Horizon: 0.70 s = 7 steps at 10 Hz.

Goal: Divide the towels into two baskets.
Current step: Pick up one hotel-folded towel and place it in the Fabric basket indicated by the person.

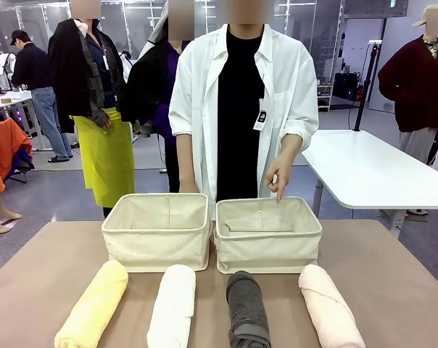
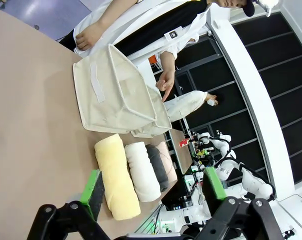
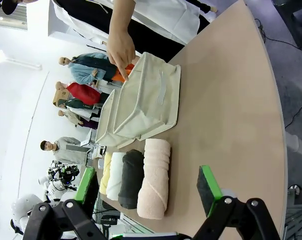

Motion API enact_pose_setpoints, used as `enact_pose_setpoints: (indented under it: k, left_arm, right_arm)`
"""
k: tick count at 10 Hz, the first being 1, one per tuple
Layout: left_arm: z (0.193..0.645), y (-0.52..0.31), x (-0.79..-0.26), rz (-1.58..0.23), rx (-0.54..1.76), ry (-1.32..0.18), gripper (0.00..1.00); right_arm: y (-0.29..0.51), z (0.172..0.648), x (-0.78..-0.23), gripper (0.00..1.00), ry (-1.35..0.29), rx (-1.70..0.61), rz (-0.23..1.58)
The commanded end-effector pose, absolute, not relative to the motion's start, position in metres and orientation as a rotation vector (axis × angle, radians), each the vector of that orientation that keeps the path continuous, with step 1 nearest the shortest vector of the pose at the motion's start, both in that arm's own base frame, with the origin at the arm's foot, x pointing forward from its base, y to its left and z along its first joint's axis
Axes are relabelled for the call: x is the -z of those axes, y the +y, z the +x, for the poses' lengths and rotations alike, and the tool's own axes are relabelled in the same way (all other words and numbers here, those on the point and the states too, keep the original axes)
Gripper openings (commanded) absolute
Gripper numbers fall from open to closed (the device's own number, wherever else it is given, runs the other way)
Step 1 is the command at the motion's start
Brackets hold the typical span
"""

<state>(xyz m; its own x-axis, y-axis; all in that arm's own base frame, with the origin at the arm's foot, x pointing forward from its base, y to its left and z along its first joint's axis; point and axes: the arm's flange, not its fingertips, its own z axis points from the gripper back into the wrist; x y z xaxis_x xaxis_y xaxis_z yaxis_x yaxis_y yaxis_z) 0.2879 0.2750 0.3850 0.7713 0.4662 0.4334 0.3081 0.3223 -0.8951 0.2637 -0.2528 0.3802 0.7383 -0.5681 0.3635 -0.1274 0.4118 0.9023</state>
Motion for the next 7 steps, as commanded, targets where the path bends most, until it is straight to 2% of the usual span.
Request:
enact_pose_setpoints:
  k: [1,7]
  left_arm:
    - [0.285,0.277,-0.386,-1.278,-0.118,-0.74,1.0]
    - [0.285,0.277,-0.386,-1.278,-0.118,-0.74,1.0]
  right_arm:
    - [-0.242,0.272,-0.393,1.0,-0.693,0.249,1.116]
    - [-0.112,0.348,-0.479,1.0,-0.484,-0.102,0.739]
